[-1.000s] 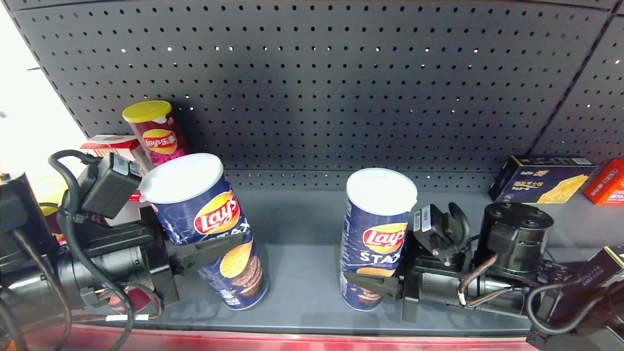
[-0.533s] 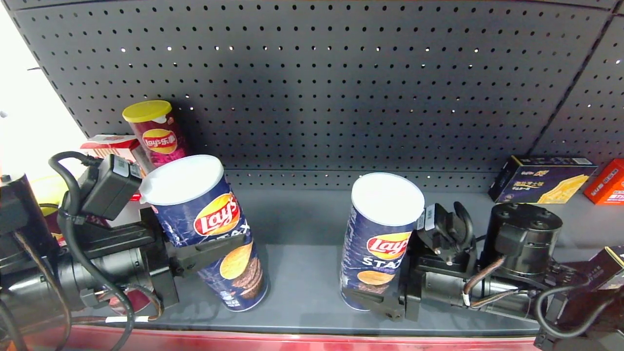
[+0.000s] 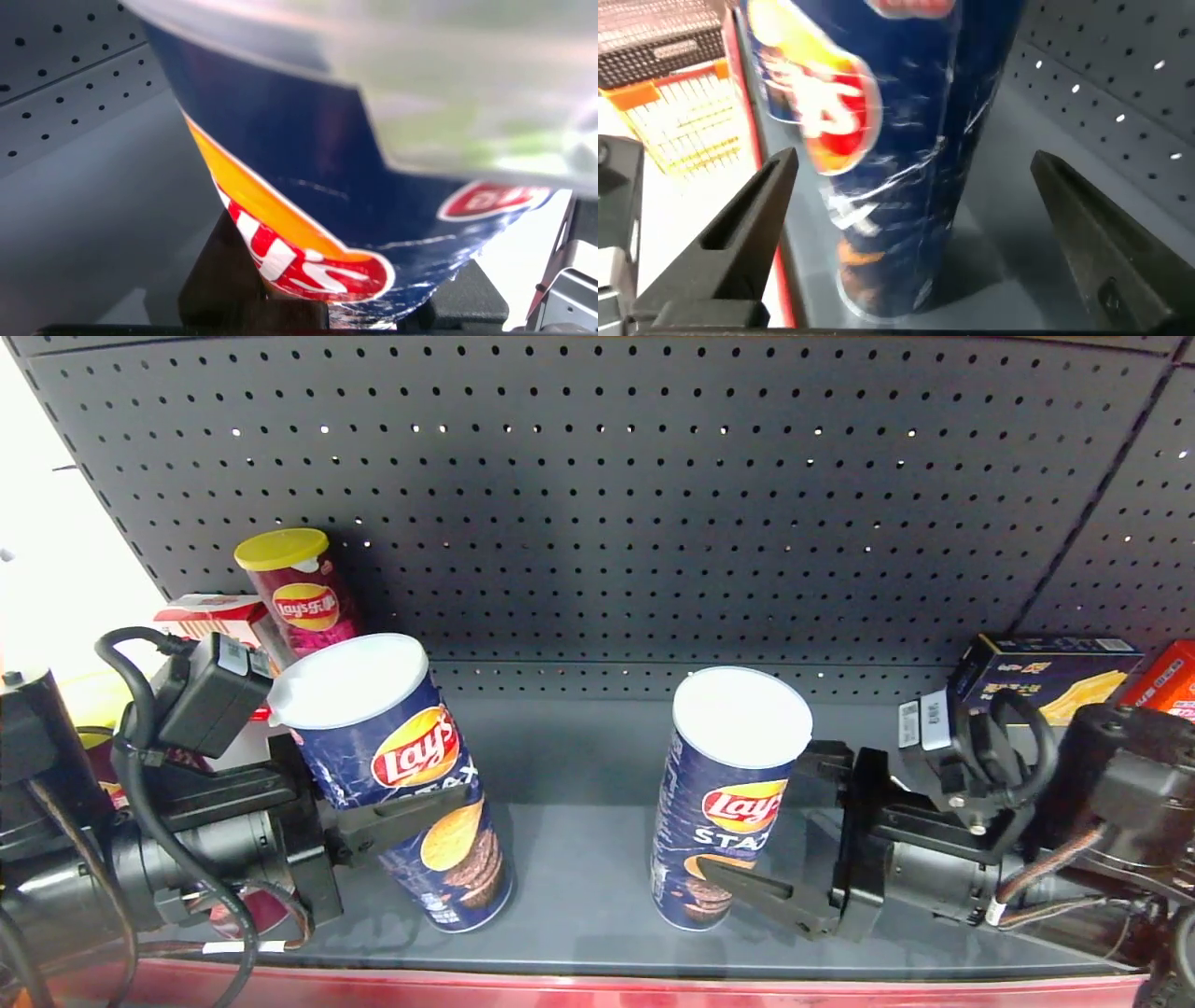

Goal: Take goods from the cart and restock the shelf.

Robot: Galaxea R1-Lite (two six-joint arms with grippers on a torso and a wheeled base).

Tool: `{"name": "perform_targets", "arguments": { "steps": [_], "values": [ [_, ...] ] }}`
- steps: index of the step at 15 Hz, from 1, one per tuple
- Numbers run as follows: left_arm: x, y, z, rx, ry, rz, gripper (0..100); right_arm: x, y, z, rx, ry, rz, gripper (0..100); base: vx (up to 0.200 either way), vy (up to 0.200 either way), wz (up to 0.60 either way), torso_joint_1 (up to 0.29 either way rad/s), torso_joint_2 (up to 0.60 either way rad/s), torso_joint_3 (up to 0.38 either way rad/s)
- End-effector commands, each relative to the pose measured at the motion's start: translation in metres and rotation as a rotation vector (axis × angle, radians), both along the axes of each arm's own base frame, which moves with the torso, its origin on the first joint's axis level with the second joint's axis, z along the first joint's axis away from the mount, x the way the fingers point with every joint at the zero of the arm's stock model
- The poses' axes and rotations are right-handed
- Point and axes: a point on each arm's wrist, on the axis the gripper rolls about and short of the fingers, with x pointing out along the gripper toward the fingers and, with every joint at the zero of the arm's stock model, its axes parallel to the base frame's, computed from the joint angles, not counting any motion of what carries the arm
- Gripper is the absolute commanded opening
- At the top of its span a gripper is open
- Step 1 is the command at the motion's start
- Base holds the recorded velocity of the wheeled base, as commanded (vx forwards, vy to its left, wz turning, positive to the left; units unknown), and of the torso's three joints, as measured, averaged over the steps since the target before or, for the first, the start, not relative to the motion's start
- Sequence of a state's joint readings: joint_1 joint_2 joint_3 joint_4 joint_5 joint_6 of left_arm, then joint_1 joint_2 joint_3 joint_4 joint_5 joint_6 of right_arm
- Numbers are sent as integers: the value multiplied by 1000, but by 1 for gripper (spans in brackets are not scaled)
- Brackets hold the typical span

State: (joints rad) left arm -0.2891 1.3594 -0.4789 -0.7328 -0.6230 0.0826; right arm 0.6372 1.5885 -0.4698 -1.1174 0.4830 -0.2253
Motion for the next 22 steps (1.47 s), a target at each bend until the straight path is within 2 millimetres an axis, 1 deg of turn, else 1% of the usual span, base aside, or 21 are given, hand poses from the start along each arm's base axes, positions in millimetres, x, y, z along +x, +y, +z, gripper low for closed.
{"name": "perform_targets", "arguments": {
  "steps": [1, 4, 7, 10, 12, 13, 14, 16, 17, 19, 21, 22],
  "values": [
    [0, 0, 0, 1, 1, -1, 0, -18, -15, 10, 26, -33, -7, 100, 0, 0, 0, 0, 0, 0],
    [0, 0, 0, 1, 1, -1, 0, -39, -30, 9, 31, -41, -3, 100, 0, 0, 0, 0, 0, 0],
    [-1, 0, 1, -1, -5, -1, 0, -70, -53, 12, 35, -43, -11, 100, 0, 0, 0, 0, 0, 0],
    [-2, 0, 2, -2, -8, -1, 0, -97, -76, 14, 22, -21, -102, 100, 0, 0, 0, 0, 0, 0],
    [-2, 0, 2, -1, -9, -2, 0, -111, -88, 7, 4, 4, -177, 100, 0, 0, 0, 0, 0, 0],
    [-2, 0, 2, -2, -11, -5, 0, -123, -98, -2, -4, 13, -206, 100, 0, 0, 0, 0, 0, 0],
    [-2, 0, 2, -2, -11, -5, 0, -131, -104, -11, -15, 24, -223, 100, 0, 0, 0, 0, 0, 0],
    [-1, 0, 2, -2, -11, -4, 0, -146, -115, -37, -51, 66, -260, 100, 0, 0, 0, 0, 0, 0],
    [-1, 0, 2, -2, -11, -7, 0, -153, -121, -45, -47, 66, -271, 100, 0, 0, 0, 0, 0, 0],
    [-3, 0, 1, -6, -21, -7, 0, -161, -130, -50, -39, 79, -357, 100, 0, 0, 0, 0, 0, 0],
    [-6, 1, 0, -7, -24, -5, 0, -169, -141, -59, -53, 95, -521, 100, 0, 0, 0, 0, 0, 0],
    [-9, 2, 1, -10, -29, -7, 0, -176, -145, -64, -51, 96, -575, 100, 0, 0, 0, 0, 0, 0]
  ]
}}
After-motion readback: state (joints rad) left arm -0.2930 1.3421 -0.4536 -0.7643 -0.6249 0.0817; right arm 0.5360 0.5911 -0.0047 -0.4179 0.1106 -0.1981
